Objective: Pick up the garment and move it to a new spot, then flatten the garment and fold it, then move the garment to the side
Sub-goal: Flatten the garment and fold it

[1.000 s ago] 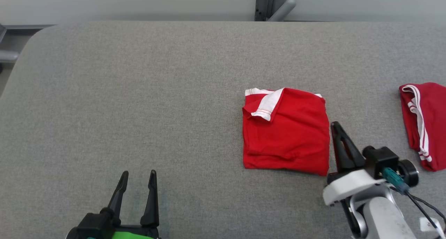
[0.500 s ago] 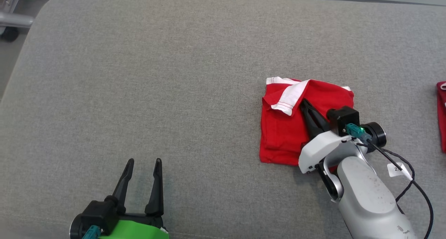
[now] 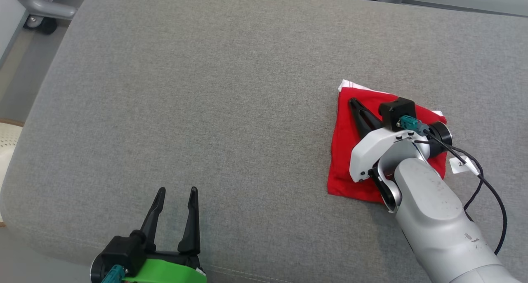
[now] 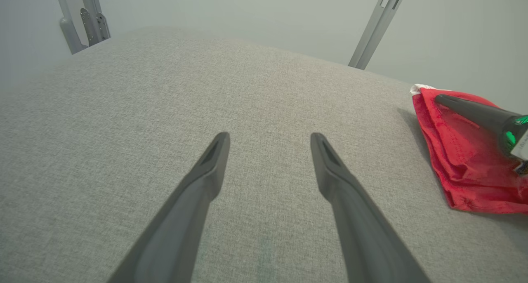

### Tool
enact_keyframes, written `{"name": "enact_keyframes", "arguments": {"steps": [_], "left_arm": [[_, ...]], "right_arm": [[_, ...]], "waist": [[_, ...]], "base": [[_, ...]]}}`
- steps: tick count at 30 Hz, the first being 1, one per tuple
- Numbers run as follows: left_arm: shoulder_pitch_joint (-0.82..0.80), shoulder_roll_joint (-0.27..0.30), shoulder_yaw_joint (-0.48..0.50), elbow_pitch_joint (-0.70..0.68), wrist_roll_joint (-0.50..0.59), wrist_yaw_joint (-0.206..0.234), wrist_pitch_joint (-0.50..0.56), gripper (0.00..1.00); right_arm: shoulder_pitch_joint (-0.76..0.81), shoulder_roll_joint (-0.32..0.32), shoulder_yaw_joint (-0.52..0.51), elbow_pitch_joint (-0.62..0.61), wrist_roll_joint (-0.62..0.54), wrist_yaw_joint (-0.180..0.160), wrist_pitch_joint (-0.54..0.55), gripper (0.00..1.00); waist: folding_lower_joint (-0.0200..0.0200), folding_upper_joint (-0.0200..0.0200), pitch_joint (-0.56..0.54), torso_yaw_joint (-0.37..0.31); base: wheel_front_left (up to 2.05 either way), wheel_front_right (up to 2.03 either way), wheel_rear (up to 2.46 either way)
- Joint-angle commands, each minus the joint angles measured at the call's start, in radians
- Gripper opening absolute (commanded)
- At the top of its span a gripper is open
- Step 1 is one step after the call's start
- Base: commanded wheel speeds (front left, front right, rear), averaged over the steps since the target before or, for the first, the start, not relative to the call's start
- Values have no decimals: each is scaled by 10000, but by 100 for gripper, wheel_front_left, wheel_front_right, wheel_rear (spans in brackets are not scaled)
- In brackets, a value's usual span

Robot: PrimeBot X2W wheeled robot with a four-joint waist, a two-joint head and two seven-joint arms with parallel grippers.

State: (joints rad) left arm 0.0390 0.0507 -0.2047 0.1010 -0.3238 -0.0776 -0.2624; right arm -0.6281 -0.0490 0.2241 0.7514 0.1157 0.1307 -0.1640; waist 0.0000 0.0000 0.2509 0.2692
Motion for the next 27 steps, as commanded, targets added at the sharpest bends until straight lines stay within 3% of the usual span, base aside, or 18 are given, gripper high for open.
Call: {"name": "enact_keyframes", "arguments": {"steps": [1, 7, 14, 15, 17, 21, 27], "left_arm": [[-87, 7, -37, -13, -91, 61, -27, 100], [84, 7, -3, -86, -212, 178, -27, 100], [339, 7, 520, -320, -58, 230, -27, 100], [389, 10, 652, -364, -7, 240, -27, 100], [428, 9, 842, -408, 89, 180, -27, 100], [504, 10, 1121, -521, 253, 141, -27, 100], [679, 8, 1931, -718, 550, 91, -26, 100]], "right_arm": [[-166, -32, -20, 166, -4, -3, 45, 0], [-416, -32, 448, 374, 302, -3, -238, 0], [260, -39, 680, -703, 299, -3, -841, 0], [453, -46, 592, -987, 169, -3, -901, 9], [982, -35, 335, -1594, -100, -3, -969, 100], [1846, -30, -208, -2567, -673, -3, -1009, 100], [3900, -27, -1255, -5082, -1326, -3, -1006, 100]], "waist": [[0, 0, -13, 167], [0, 0, -100, 228], [0, 0, -430, -488], [0, 0, -489, -665], [0, 0, -600, -928], [0, 0, -797, -1301], [0, 0, -1198, -2169]], "base": [[0, 0, 0], [0, 0, 0], [0, 0, 0], [0, 0, 0], [0, 0, 0], [0, 0, 0], [0, 0, 0]]}}
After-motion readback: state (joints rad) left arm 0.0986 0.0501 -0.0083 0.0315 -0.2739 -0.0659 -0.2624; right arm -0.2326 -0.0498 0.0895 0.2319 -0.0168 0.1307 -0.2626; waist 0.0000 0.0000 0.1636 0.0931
